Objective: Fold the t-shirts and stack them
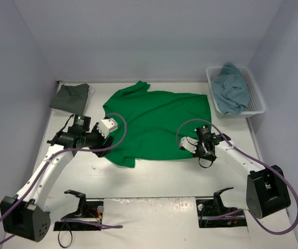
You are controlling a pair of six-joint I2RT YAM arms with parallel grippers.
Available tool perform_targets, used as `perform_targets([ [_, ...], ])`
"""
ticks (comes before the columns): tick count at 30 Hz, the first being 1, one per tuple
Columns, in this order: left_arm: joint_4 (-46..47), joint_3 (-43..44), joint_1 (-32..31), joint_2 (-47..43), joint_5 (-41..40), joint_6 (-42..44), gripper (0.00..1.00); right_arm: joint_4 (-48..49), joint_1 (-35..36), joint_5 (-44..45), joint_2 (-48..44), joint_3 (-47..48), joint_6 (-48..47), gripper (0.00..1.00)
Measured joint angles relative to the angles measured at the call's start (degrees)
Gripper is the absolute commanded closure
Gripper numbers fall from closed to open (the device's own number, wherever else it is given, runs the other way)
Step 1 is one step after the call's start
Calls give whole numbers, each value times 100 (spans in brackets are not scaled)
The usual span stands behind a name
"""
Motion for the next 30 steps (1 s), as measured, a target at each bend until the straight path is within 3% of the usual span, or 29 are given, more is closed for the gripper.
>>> perform_targets([
  [8, -280, -251, -586, -577, -9, 776, 42, 2, 0, 120, -7, 7, 13, 100],
  [18, 7, -487, -1036, 356, -721, 1526, 41, 0, 0, 151, -7, 190, 127, 100],
  [30, 723, -1012, -1683, 745, -1270, 1764, 40, 2, 0, 26, -2, 376, 363, 100],
])
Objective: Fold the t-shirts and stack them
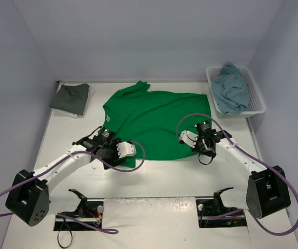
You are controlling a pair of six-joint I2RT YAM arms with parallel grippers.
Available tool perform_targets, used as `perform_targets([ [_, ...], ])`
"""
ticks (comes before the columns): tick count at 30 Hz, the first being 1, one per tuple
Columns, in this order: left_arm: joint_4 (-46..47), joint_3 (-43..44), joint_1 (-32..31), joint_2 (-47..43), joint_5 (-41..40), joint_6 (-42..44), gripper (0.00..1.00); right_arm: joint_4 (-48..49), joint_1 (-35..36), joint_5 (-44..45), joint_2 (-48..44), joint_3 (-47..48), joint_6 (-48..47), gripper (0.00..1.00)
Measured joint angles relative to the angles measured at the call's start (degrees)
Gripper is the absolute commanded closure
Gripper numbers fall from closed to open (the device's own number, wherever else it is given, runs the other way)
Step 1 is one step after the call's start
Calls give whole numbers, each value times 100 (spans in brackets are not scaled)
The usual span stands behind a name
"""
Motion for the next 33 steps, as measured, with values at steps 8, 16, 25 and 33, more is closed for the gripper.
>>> perform_targets([
  [8, 551, -216, -188, 61, -157, 2, 38, 0, 0, 0, 0, 0, 15, 100],
  [16, 881, -236, -474, 562, -240, -13, 37, 0, 0, 0, 0, 0, 15, 100],
  [25, 1261, -236, -702, 962, -339, -103, 56, 0, 0, 0, 0, 0, 13, 100],
  [33, 1342, -57, -831, 1296, -424, -151, 75, 0, 7, -2, -4, 0, 11, 100],
])
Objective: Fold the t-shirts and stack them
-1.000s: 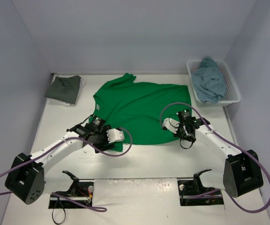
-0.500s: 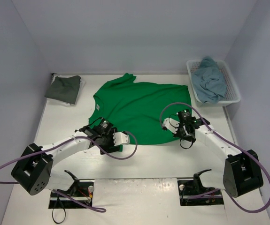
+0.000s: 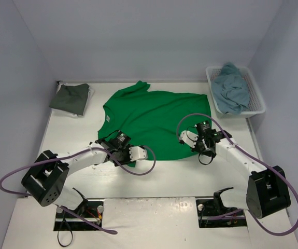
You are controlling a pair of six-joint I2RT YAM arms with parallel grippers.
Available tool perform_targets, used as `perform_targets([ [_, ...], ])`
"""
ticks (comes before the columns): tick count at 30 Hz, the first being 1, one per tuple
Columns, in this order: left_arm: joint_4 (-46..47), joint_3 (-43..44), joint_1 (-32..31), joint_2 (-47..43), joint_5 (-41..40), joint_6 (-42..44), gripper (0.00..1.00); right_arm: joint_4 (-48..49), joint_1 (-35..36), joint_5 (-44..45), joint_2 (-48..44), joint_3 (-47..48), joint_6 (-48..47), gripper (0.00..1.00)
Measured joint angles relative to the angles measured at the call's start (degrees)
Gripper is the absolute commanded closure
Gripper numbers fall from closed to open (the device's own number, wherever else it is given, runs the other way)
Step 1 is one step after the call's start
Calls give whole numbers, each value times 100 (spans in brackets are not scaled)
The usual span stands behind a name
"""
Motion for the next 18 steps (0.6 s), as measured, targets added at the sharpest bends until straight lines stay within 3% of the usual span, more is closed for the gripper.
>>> perform_targets([
  [8, -133, 39, -2, 28, -61, -26, 100, 0, 0, 2, -2, 0, -59, 100],
  [18, -846, 234, -2, -581, -151, -26, 100, -17, 22, 31, -310, -7, -393, 100],
])
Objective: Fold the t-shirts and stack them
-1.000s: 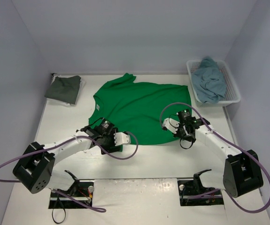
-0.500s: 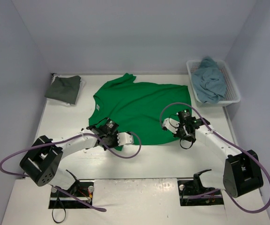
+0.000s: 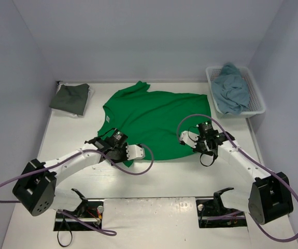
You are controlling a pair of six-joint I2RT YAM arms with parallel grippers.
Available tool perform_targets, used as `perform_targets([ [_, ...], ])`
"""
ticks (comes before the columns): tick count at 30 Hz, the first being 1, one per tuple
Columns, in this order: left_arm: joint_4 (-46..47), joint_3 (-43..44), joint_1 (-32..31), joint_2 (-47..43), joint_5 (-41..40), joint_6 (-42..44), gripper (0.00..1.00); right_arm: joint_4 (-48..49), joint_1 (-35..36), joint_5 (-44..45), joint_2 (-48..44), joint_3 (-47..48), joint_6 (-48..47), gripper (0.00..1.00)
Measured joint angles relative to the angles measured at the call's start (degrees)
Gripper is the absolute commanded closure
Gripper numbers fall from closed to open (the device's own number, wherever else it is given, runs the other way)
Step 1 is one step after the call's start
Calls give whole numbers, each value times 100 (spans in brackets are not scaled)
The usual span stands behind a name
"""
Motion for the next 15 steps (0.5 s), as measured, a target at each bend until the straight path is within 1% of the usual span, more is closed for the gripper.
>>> perform_targets([
  [8, -363, 269, 90, -660, -72, -72, 100, -46, 4, 157, -50, -304, -684, 100],
  [15, -586, 367, 267, -785, -87, -98, 100, -105, 4, 264, -48, -391, -1292, 100],
])
